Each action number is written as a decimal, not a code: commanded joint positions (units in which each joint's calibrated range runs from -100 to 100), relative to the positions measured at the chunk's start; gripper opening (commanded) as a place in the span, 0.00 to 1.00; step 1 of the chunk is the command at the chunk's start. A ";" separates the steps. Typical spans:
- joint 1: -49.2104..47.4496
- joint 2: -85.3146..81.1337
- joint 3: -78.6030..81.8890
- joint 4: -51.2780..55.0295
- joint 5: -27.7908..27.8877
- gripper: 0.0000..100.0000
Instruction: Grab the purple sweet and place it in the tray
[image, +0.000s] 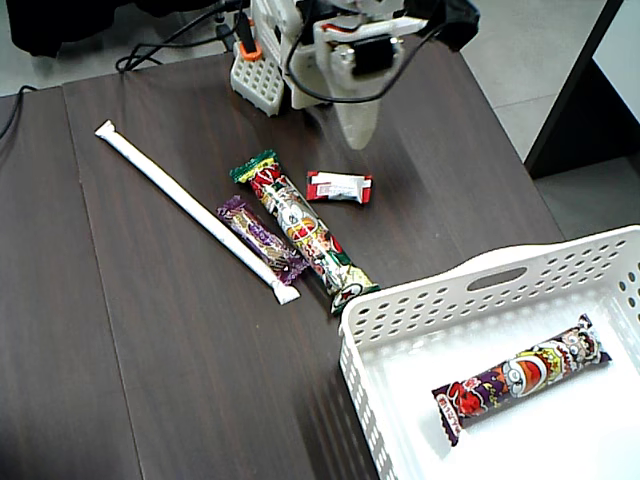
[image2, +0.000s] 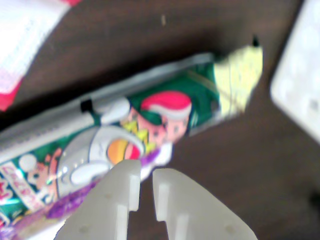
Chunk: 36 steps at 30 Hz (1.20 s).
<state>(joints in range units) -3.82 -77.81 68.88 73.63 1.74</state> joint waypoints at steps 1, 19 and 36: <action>1.87 -14.91 5.37 0.25 0.20 0.01; 2.17 -21.52 15.97 0.85 0.15 0.02; 2.09 -21.52 24.18 -1.80 0.20 0.01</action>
<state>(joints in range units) -1.87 -99.08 93.51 72.70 1.79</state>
